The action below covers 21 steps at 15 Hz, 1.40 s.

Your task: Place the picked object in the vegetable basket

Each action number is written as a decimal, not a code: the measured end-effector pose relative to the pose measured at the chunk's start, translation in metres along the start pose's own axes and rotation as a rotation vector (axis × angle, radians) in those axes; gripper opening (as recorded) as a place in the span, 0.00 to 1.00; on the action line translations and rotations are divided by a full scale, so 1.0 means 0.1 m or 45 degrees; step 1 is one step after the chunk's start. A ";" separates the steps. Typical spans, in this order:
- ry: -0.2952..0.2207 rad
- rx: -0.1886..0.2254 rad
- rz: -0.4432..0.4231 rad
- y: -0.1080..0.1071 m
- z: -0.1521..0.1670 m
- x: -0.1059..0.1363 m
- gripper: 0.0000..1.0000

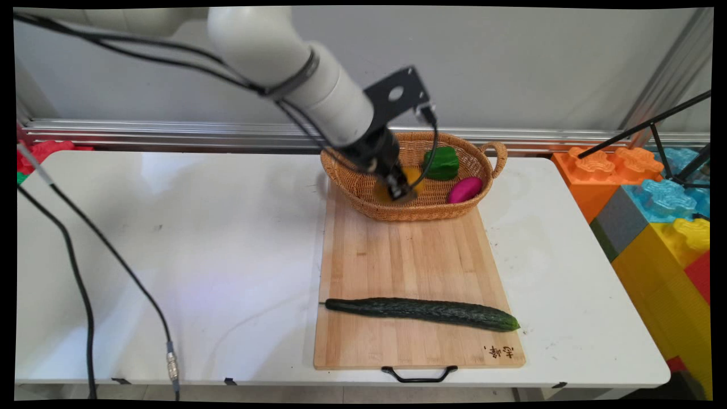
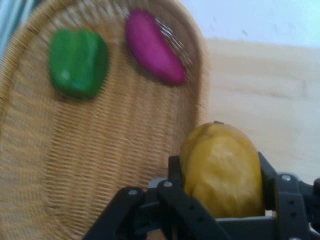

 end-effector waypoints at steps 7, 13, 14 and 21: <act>-0.014 0.100 0.045 -0.53 0.28 0.17 0.00; -0.052 0.145 0.070 -0.93 0.72 0.08 0.00; -0.061 0.146 0.072 -0.99 0.82 0.04 0.00; -0.112 0.147 0.073 -1.26 1.27 -0.17 0.00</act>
